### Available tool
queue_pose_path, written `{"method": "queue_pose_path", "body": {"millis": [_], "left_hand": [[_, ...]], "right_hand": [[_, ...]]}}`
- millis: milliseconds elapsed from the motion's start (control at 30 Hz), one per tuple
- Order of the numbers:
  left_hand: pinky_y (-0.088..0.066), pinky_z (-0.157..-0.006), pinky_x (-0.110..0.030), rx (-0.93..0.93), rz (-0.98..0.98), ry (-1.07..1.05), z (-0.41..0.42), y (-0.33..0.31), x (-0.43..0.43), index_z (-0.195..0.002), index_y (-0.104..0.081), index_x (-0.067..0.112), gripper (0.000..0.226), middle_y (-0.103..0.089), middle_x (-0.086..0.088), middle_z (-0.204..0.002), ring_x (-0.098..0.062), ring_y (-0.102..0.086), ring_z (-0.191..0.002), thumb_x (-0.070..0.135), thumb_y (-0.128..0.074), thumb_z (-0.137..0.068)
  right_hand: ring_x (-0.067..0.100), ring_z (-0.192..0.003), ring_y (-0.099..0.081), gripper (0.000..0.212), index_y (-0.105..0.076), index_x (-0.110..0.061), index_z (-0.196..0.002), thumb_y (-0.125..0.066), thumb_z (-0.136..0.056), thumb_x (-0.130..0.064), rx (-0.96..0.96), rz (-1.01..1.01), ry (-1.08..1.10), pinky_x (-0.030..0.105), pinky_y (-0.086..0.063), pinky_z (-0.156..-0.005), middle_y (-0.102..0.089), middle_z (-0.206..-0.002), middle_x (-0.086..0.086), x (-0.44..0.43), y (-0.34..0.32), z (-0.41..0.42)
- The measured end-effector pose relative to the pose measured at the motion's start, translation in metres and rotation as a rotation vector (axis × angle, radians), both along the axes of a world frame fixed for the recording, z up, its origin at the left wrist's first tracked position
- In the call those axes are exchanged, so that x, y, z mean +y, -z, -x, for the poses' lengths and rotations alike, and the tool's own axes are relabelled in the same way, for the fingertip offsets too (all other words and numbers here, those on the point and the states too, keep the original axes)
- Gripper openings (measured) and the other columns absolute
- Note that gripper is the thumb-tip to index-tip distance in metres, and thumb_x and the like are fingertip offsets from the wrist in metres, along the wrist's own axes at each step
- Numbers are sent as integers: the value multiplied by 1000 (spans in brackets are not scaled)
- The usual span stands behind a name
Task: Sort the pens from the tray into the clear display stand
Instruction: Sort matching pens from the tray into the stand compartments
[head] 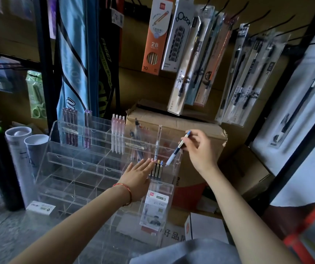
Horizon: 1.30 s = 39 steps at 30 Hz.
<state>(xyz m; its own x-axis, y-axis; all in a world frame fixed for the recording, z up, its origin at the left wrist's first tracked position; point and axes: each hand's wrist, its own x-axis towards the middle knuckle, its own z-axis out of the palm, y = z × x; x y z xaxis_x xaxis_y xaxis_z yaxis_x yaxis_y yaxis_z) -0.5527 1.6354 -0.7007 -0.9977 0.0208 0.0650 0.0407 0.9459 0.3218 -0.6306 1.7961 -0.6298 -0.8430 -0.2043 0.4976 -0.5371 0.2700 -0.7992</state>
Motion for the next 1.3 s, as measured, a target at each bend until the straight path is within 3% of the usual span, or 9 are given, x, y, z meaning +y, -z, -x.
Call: {"method": "queue_pose_path", "body": {"millis": [167, 300, 667, 867, 967, 1067, 1133, 1233, 1300], "left_hand": [[3, -119, -43, -13, -29, 7, 0, 2, -3, -148, 1, 29, 66, -5, 9, -157, -11, 5, -145, 12, -34, -95], [-2, -119, -44, -13, -51, 2, 0, 3, -2, -148, 0, 31, 68, -7, 10, -157, -11, 3, -145, 9, -34, -94], [-4, -119, -43, -2, -60, -4, -2, 4, -2, -148, -2, 30, 68, -9, 9, -157, -12, 2, -145, 8, -35, -93], [-3, -119, -43, -3, -58, -3, -2, 4, -2, -148, -2, 30, 69, -10, 9, -157, -12, 2, -145, 7, -36, -93], [-3, -119, -43, -5, -50, 6, -2, 2, -2, -148, -1, 30, 69, -9, 8, -157, -12, 1, -145, 7, -36, -93], [-8, -119, -38, 38, -94, 23, -9, -3, -5, -148, -5, 30, 71, -8, 6, -157, -15, -7, -145, 3, -37, -92], [-17, -118, -35, 104, -147, 10, -16, -3, -13, -148, -11, 29, 69, -12, 3, -156, -16, -16, -143, -1, -36, -91], [-27, -115, -33, 142, -209, -63, -34, 2, -36, -146, -23, 23, 60, -23, -1, -153, -17, -28, -139, -1, -34, -92], [-32, -112, -33, 111, -229, -148, -49, 12, -59, -144, -30, 20, 56, -29, -4, -150, -20, -35, -134, -1, -35, -92]], "right_hand": [[19, -89, -63, 11, -56, -16, -93, -58, -89, -7, -131, -242, -77, 32, -50, -83, -62, -86, -2, -8, 20, 3], [17, -79, -63, 21, -54, -22, -79, -60, -87, -4, -286, -357, -152, 39, -53, -82, -63, -74, -3, -16, 32, 4], [16, -72, -56, 15, -54, -13, -87, -64, -83, -2, -266, -652, -122, 24, -40, -63, -70, -88, 19, -19, 42, 4], [29, -91, -63, 23, -59, -9, -103, -56, -84, 3, -236, -850, -72, 28, -46, -69, -68, -97, 14, -25, 44, 8], [25, -79, -59, 18, -59, -7, -105, -55, -88, -3, -202, -907, -75, 24, -38, -56, -67, -97, 15, -27, 47, 8], [19, -89, -58, 29, -59, -7, -112, -48, -88, 5, -210, -795, -79, 24, -44, -72, -63, -105, 9, -23, 45, 6], [17, -94, -57, 38, -59, -6, -113, -41, -86, 14, -135, -550, -7, 22, -45, -81, -59, -100, 4, -20, 34, 3], [16, -83, -56, 38, -59, -8, -98, -36, -82, 17, 85, -225, 171, 23, -47, -73, -58, -87, 2, -25, 11, -12], [17, -81, -58, 33, -60, -6, -96, -39, -83, 16, 199, -250, 102, 27, -51, -71, -58, -84, 1, -44, 5, -31]]}}
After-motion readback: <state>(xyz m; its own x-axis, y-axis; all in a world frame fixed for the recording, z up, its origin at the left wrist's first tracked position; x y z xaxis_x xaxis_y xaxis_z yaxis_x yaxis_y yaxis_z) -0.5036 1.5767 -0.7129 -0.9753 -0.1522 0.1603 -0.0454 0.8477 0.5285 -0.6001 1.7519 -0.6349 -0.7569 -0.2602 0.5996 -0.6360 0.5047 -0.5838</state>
